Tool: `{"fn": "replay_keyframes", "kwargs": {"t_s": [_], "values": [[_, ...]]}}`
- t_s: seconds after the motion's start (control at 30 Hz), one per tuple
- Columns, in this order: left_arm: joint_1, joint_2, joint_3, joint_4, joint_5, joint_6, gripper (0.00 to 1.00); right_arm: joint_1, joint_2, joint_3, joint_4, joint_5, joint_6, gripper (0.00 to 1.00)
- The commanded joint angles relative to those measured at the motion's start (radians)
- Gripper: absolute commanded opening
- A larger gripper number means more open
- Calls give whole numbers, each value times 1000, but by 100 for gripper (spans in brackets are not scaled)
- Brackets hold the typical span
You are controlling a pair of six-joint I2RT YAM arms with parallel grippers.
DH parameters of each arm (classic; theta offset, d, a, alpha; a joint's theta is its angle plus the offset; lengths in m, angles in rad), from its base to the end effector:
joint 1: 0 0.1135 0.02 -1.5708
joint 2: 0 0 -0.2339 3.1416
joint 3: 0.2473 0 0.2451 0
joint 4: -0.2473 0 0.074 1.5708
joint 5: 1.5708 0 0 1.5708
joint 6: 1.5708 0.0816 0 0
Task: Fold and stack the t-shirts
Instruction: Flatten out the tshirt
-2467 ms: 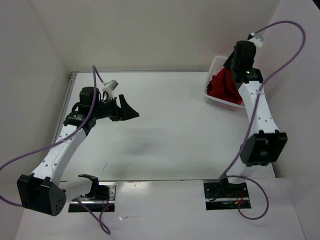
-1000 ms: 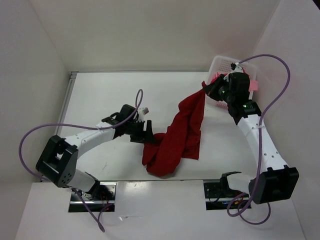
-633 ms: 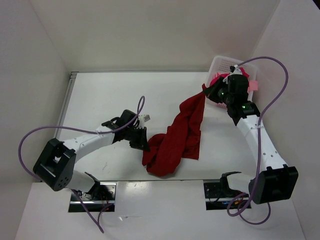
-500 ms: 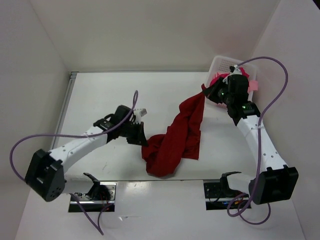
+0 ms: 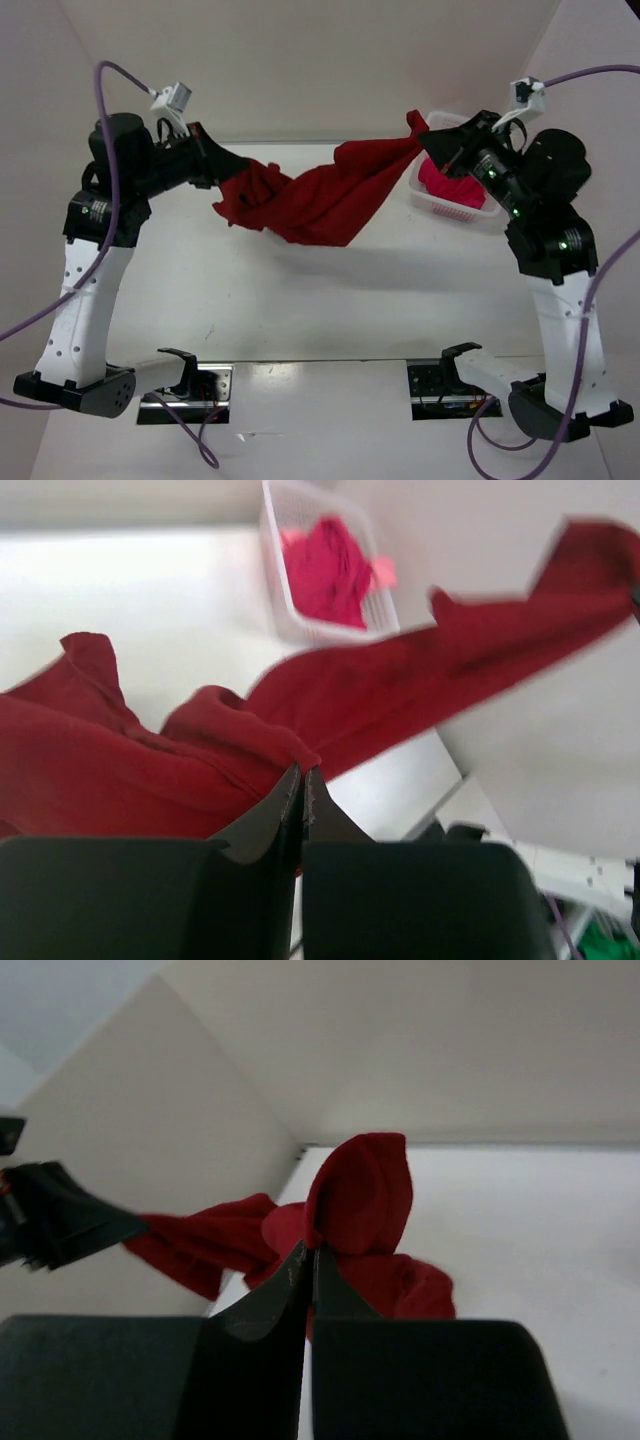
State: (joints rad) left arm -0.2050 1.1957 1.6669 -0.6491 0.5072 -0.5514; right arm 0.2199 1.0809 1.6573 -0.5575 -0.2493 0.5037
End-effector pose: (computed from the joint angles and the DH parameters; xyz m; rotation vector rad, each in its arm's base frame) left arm 0.2483 -0.0921 0.4668 0.0737 1.8313 -0.9845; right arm 0.2196 0.0697 0.5026 0.0239 1.6033 0.7601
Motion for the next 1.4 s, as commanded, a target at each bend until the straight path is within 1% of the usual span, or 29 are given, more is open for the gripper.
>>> {"fn": "replay_keyframes", "kwargs": {"t_s": [0.0,0.07,0.17,0.3,0.37,0.4,0.43,0.5,0.53,0.57,0.6,0.67,0.7,0.73,0.77,0.8,0.87,0.9,0.93,0.97,1.0,1.03,1.1,1.13,1.17,1.2,1.3,1.33,1.37], "values": [[6,18,181,-52,-96,10,0,39,-27,105,-36,-21,-4,1],[6,28,235,-84,-184,36,0,64,-27,169,-61,-9,-4,1],[6,39,301,-124,-252,48,0,93,-27,193,-61,34,-4,2],[6,79,281,-173,-351,94,0,93,5,162,-71,105,-22,2],[6,90,211,-173,-351,94,3,93,43,95,-38,131,-22,2],[6,114,109,-156,-336,94,3,93,65,57,-7,140,-22,2],[39,128,56,-138,-307,94,3,93,88,36,16,140,-31,4],[108,183,-72,-35,-230,84,7,82,195,1,53,154,-31,4],[181,212,-175,-2,-184,74,10,73,238,-10,103,154,-31,4],[215,281,-220,81,-156,65,16,64,336,-10,122,154,-31,4],[243,324,-248,112,-127,56,24,50,387,1,136,154,-31,4],[259,442,-216,150,-127,42,35,38,489,28,169,172,-31,4],[259,471,-187,151,-127,33,45,38,593,97,153,173,-31,4],[259,496,-153,160,-150,33,65,29,637,129,125,173,-31,5],[259,524,-98,160,-162,33,72,29,664,150,125,173,-18,14],[259,524,-79,160,-162,33,77,29,681,166,125,173,-8,20],[259,509,-68,148,-153,42,83,29,663,154,152,159,-8,29],[248,490,-120,132,-153,51,83,29,625,118,153,159,-17,35],[237,438,-165,122,-142,62,79,29,607,98,153,180,-17,35],[218,402,-227,121,-142,62,75,29,585,46,153,192,-36,38],[207,360,-302,138,-124,51,67,29,533,7,153,193,-36,38],[194,282,-447,147,-112,32,64,29,504,-34,153,193,-47,40],[149,204,-576,147,-111,1,58,29,415,-172,169,193,-47,41],[133,136,-672,137,-122,-30,56,29,389,-250,169,176,-47,41],[116,110,-706,125,-156,-42,53,41,367,-283,180,165,-47,40],[81,72,-732,97,-173,-56,51,51,349,-307,171,165,-47,31],[15,16,-811,57,-243,-123,41,101,275,-392,157,182,-47,13],[15,-1,-837,57,-255,-148,41,113,234,-431,157,182,-36,13],[6,-14,-864,57,-271,-186,46,113,217,-448,172,182,-27,13]]}}
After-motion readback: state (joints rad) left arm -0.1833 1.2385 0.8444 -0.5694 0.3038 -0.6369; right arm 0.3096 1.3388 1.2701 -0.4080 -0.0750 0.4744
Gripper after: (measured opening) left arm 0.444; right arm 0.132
